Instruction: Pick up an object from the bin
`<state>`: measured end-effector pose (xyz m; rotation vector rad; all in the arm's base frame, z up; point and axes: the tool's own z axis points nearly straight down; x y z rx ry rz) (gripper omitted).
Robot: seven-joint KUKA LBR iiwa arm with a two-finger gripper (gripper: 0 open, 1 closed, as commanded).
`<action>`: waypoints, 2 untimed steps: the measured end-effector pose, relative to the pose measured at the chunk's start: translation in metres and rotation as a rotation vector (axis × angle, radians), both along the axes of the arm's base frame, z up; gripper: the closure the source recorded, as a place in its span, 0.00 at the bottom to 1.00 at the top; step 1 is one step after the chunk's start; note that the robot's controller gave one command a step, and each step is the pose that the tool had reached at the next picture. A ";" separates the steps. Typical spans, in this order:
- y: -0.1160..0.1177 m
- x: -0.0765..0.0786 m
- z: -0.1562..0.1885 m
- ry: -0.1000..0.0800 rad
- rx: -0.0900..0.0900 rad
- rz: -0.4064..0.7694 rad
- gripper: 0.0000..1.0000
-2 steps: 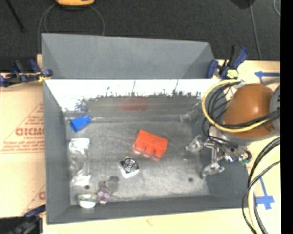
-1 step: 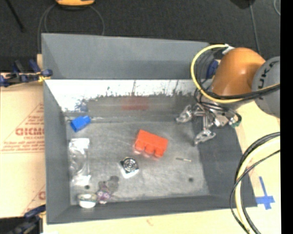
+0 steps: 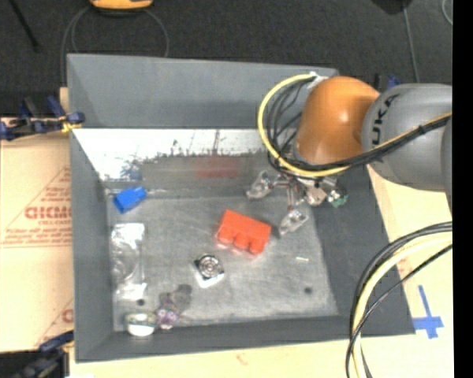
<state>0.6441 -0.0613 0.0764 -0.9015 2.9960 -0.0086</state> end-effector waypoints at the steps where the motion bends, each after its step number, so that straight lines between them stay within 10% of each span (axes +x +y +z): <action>1: 0.077 -0.022 0.008 0.010 0.005 0.054 0.00; 2: 0.086 -0.047 0.002 -0.010 0.000 0.013 0.00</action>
Offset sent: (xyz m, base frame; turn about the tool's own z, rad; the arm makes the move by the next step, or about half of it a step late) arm -0.0225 0.0718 0.0058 -0.0462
